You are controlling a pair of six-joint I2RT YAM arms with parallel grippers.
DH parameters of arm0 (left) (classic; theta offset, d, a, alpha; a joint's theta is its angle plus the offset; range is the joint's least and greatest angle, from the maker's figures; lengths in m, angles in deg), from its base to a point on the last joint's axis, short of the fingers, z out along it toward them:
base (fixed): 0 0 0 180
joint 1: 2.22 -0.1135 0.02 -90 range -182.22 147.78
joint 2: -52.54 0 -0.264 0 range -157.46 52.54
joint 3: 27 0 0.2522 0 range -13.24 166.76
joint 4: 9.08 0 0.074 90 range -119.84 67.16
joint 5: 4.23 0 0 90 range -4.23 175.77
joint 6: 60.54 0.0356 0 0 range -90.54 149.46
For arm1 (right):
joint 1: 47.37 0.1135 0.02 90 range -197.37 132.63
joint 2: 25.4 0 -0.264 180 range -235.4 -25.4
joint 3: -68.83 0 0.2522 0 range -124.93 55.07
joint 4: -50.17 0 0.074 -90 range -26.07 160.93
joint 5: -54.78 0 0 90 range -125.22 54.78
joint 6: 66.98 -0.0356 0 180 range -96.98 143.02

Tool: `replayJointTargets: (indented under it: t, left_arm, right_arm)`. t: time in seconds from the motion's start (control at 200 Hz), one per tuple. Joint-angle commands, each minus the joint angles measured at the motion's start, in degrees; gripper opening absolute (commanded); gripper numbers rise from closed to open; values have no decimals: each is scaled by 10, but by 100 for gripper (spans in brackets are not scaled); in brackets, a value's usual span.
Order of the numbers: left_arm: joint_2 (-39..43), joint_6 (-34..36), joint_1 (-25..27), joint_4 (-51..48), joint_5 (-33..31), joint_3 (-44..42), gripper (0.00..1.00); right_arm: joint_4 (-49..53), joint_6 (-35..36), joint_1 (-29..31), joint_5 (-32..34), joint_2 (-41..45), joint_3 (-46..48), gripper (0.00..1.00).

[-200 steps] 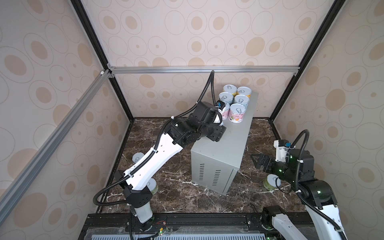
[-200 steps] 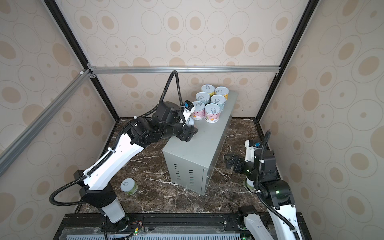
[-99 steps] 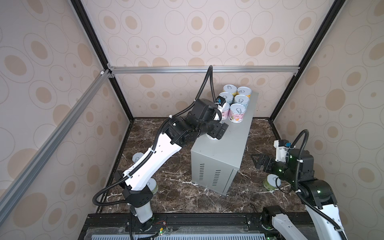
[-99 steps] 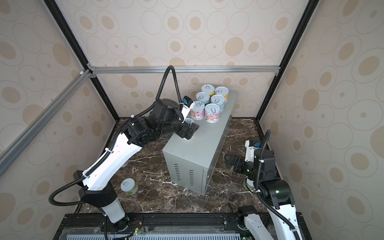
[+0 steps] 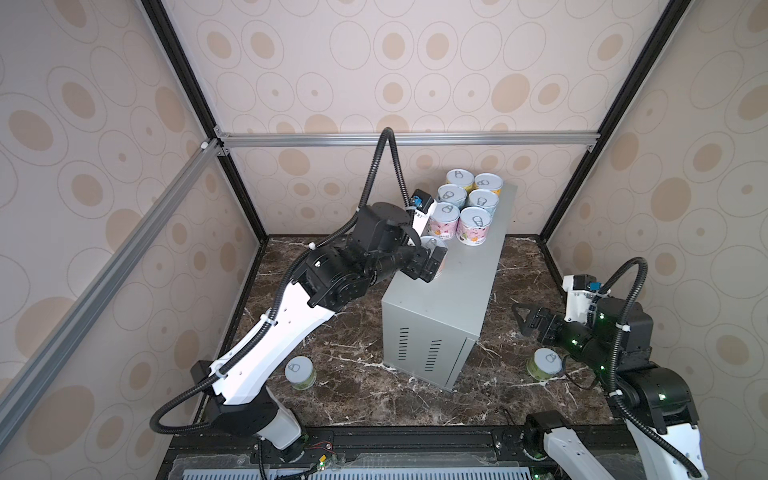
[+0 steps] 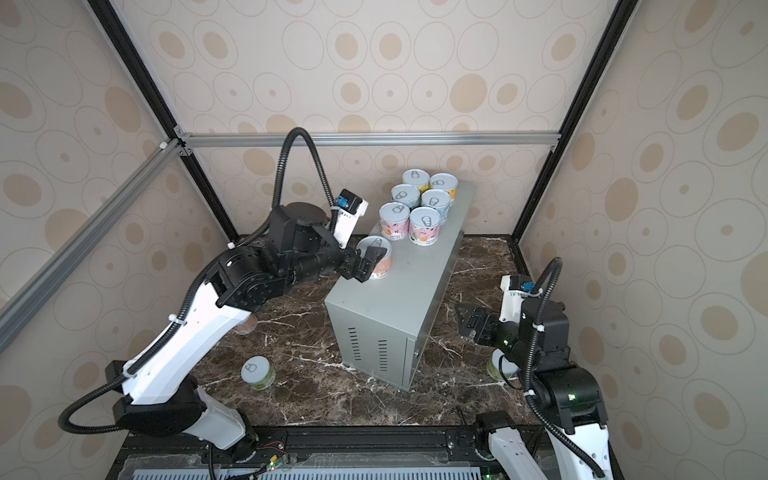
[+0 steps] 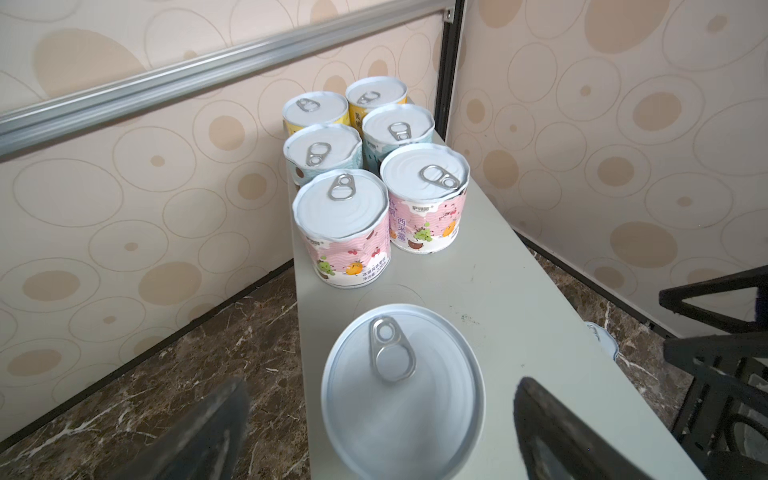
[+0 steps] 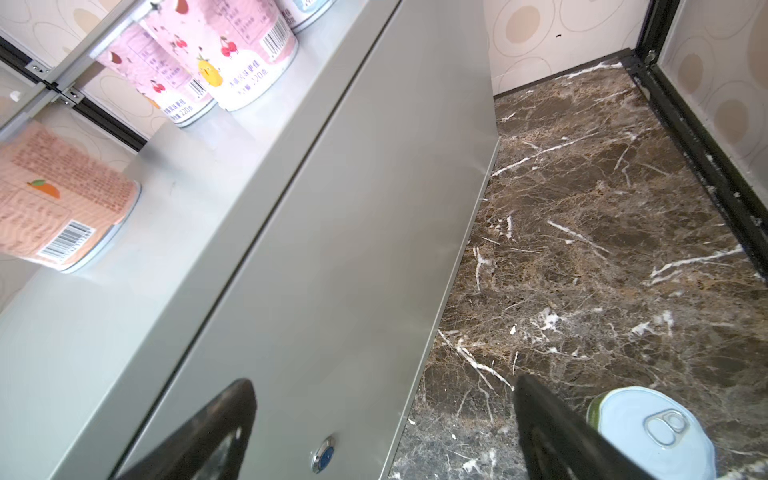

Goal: Place and organize the canned foods onto the counter
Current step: 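Lower the orange can in front of the pink cans on the cabinet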

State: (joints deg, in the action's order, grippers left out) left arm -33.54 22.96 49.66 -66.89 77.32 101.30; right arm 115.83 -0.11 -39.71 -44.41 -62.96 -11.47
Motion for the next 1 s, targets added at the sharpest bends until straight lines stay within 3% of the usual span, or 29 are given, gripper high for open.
replayJointTargets:
  t: [0.0,0.2,0.43,0.995]
  left_arm:
    - [57,-8,5,67,-10,-56,98]
    - [142,-29,5,149,-17,-193,90]
    - [178,-58,7,197,-23,-282,86]
    - [166,-89,9,259,-27,-330,77]
  right_arm:
    - [21,18,3,5,-4,-27,99]
    - [24,16,3,0,-9,-40,99]
    - [20,15,3,-1,-8,-28,99]
    - [4,15,2,-10,-9,0,99]
